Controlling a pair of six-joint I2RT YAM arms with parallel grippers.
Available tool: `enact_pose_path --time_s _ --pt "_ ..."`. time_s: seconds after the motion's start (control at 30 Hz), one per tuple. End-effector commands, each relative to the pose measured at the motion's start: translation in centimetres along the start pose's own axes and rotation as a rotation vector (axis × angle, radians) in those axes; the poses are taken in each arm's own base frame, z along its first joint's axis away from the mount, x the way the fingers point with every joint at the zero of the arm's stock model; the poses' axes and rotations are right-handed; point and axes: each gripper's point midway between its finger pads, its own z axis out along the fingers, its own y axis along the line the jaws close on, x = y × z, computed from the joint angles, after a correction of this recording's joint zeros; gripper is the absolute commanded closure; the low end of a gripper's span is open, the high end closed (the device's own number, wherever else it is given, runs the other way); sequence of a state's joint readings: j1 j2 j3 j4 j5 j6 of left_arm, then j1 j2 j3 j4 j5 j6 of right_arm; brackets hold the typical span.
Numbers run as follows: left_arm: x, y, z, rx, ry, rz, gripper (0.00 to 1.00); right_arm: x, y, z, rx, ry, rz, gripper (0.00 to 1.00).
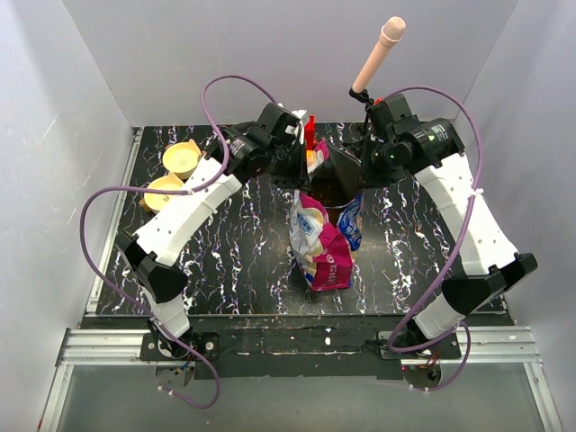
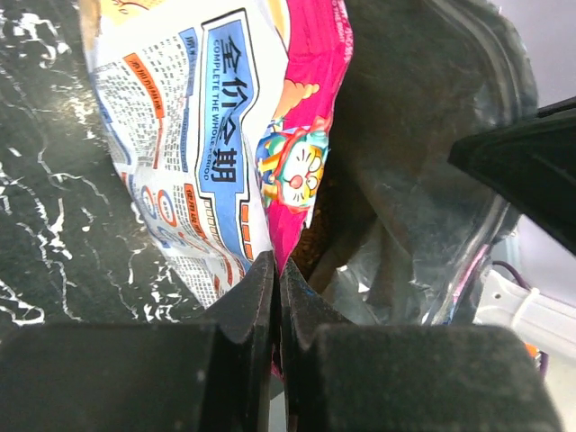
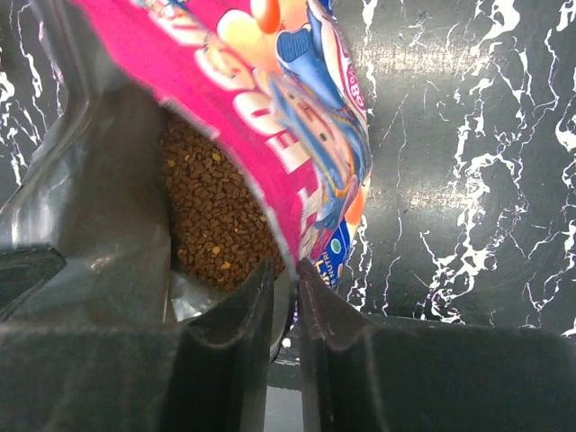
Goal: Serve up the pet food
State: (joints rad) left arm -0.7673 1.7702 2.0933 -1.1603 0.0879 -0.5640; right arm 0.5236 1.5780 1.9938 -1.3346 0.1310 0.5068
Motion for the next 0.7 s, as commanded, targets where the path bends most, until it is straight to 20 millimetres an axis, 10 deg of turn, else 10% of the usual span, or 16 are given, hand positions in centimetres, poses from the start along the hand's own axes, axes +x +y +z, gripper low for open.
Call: enact_pose_path --time_s 0.0,0.27,0.33,0.5,0.67 --pt "-4.3 -7.3 -5.7 0.337 -0.169 0.028 1.00 1.8 0.3 -0.2 0.002 0.072 0.073 0.64" --pt "-4.6 -8.2 -6.1 0.391 -0.187 0.046 1.00 2.3 -0.6 0.9 0.070 0.134 0.125 0.16" --pt "-4.8 -8.0 -6.4 0.379 -0.206 0.046 1.00 2.6 -1.5 1.3 0.078 0.169 0.167 0.18" --pt "-4.8 -7.0 -6.6 0.335 -0.228 0.048 1.00 2.5 -3.1 1.1 0.038 0.122 0.228 0.59" --pt "-4.8 -7.2 -6.3 0.346 -0.228 0.058 1.00 2.8 -2.6 0.9 -0.020 0.127 0.223 0.32"
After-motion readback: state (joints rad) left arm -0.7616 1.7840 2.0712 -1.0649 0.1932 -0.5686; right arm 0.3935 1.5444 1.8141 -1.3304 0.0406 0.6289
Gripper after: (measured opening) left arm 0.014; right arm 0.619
